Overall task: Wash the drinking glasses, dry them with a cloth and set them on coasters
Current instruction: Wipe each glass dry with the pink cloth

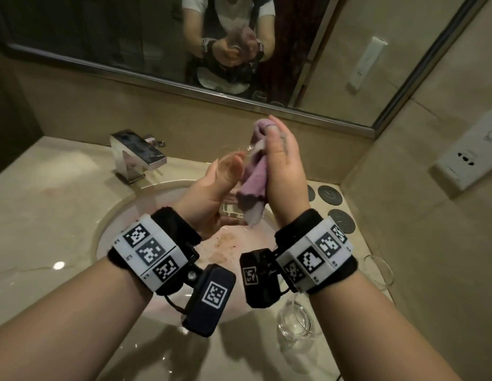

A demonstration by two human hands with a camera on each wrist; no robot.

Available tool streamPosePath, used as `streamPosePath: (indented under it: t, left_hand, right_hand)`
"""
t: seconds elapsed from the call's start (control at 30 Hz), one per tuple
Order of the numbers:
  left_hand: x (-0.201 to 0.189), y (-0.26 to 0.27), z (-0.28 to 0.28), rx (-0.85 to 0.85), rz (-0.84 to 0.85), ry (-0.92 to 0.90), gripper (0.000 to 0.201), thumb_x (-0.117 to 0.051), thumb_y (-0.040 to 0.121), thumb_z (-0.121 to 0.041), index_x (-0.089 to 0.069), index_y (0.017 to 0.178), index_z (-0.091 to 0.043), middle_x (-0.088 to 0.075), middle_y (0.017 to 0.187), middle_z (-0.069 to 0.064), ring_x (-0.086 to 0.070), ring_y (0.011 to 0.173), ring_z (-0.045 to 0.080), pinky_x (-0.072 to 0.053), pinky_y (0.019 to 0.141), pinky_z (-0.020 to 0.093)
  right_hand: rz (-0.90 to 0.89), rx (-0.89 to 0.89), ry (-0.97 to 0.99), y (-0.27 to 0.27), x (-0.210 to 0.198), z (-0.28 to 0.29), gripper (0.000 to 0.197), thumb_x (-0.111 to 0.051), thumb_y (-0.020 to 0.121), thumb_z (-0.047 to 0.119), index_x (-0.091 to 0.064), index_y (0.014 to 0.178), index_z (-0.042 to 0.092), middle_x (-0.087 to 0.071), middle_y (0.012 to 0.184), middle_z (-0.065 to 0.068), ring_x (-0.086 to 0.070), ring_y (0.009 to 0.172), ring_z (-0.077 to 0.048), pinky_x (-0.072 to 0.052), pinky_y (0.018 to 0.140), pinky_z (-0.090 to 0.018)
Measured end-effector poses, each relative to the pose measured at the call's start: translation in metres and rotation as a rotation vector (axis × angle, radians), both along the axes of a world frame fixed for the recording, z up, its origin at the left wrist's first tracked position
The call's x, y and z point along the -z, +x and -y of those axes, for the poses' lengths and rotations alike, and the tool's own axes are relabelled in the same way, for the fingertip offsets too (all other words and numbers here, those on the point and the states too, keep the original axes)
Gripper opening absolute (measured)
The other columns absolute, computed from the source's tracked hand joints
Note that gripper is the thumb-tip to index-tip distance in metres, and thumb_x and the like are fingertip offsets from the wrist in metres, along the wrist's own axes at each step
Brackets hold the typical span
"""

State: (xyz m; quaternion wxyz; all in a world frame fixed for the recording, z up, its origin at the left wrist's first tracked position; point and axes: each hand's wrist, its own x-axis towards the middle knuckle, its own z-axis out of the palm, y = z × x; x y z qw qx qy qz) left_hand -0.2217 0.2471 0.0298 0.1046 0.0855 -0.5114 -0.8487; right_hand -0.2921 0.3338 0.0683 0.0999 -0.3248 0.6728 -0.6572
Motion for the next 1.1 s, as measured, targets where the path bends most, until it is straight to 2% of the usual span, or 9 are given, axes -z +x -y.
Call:
streamPosePath:
  t: [0.1, 0.27, 0.37, 0.47, 0.63, 0.73, 0.87, 1.0, 1.1]
  left_hand:
    - [-0.003, 0.001, 0.002, -0.082, -0.124, 0.127, 0.119, -0.088, 0.024, -0.056, -0.036, 0.125, -0.020, -0.053, 0.125, 0.013, -0.068, 0.095, 0.027, -0.056, 0.064, 0.039]
    - [-0.006, -0.001, 0.007, -0.054, -0.020, 0.027, 0.133, -0.074, 0.034, -0.076, -0.026, 0.138, -0.006, -0.047, 0.132, 0.024, -0.056, 0.114, 0.035, -0.052, 0.086, 0.045]
    - [-0.006, 0.001, 0.008, -0.153, -0.061, -0.015, 0.120, -0.070, 0.041, -0.075, -0.029, 0.140, -0.020, -0.050, 0.131, 0.012, -0.062, 0.109, 0.021, -0.055, 0.075, 0.031]
    - [-0.006, 0.004, 0.003, -0.197, -0.122, -0.004, 0.120, -0.070, 0.041, -0.072, -0.022, 0.141, -0.027, -0.052, 0.126, 0.003, -0.067, 0.098, 0.009, -0.054, 0.069, 0.023]
    - [-0.013, 0.000, -0.005, -0.191, -0.151, 0.022, 0.116, -0.083, 0.024, -0.064, -0.033, 0.118, -0.018, -0.059, 0.110, 0.005, -0.069, 0.091, 0.012, -0.055, 0.070, 0.025]
    - [-0.015, 0.001, 0.002, -0.121, -0.167, 0.025, 0.108, -0.088, 0.019, -0.055, -0.039, 0.110, -0.024, -0.066, 0.102, -0.003, -0.068, 0.092, 0.015, -0.056, 0.062, 0.027]
    - [-0.017, 0.000, 0.003, -0.067, -0.243, -0.080, 0.108, -0.090, 0.026, -0.049, -0.038, 0.117, -0.021, -0.055, 0.116, 0.001, -0.068, 0.089, 0.010, -0.055, 0.067, 0.024]
    - [-0.023, 0.004, 0.010, -0.070, -0.142, -0.518, 0.122, -0.060, 0.029, -0.088, -0.016, 0.124, -0.025, -0.045, 0.114, -0.004, -0.059, 0.092, -0.003, -0.046, 0.069, 0.004]
    - [-0.023, 0.005, 0.012, -0.175, -0.139, -0.602, 0.105, -0.050, 0.033, -0.093, -0.022, 0.113, -0.032, -0.041, 0.109, -0.005, -0.055, 0.081, -0.002, -0.048, 0.061, 0.010]
  right_hand:
    - [0.298, -0.029, -0.040, -0.002, 0.006, 0.003, 0.073, -0.043, 0.082, 0.064, -0.048, 0.129, 0.009, -0.059, 0.120, -0.018, -0.061, 0.109, -0.026, -0.048, 0.096, -0.041]
    - [0.016, -0.042, -0.088, 0.008, 0.012, -0.009, 0.048, -0.035, 0.096, 0.043, -0.027, 0.140, 0.029, -0.042, 0.132, 0.006, -0.049, 0.114, 0.004, -0.044, 0.093, -0.015]
    - [-0.347, 0.019, -0.047, 0.017, 0.017, -0.010, 0.058, -0.042, 0.091, 0.042, -0.016, 0.143, 0.033, -0.024, 0.151, -0.003, -0.029, 0.139, -0.014, -0.030, 0.113, -0.036]
    - [-0.512, 0.050, -0.025, 0.012, 0.019, -0.011, 0.061, -0.045, 0.090, 0.036, -0.019, 0.144, 0.021, -0.027, 0.152, -0.011, -0.024, 0.142, -0.024, -0.025, 0.113, -0.045]
    - [-0.382, -0.010, -0.033, 0.005, 0.016, -0.009, 0.065, -0.047, 0.088, 0.049, -0.022, 0.145, 0.030, -0.032, 0.151, -0.006, -0.035, 0.137, -0.022, -0.033, 0.109, -0.049]
    - [-0.112, -0.041, -0.035, -0.002, 0.010, -0.007, 0.065, -0.041, 0.088, 0.052, -0.025, 0.145, 0.023, -0.045, 0.136, 0.004, -0.051, 0.118, -0.007, -0.045, 0.100, -0.030]
    - [0.425, -0.170, -0.160, -0.009, 0.003, -0.006, 0.069, -0.023, 0.094, 0.057, -0.042, 0.135, 0.004, -0.055, 0.128, -0.020, -0.055, 0.116, -0.030, -0.045, 0.099, -0.040]
    - [0.441, -0.160, -0.256, -0.010, 0.006, -0.008, 0.055, -0.024, 0.097, 0.052, -0.052, 0.123, 0.013, -0.061, 0.119, -0.012, -0.060, 0.108, -0.019, -0.046, 0.095, -0.033]
    - [0.303, -0.069, -0.304, -0.007, 0.002, -0.010, 0.069, -0.040, 0.084, 0.061, -0.044, 0.132, 0.012, -0.056, 0.127, -0.013, -0.058, 0.111, -0.015, -0.050, 0.087, -0.026]
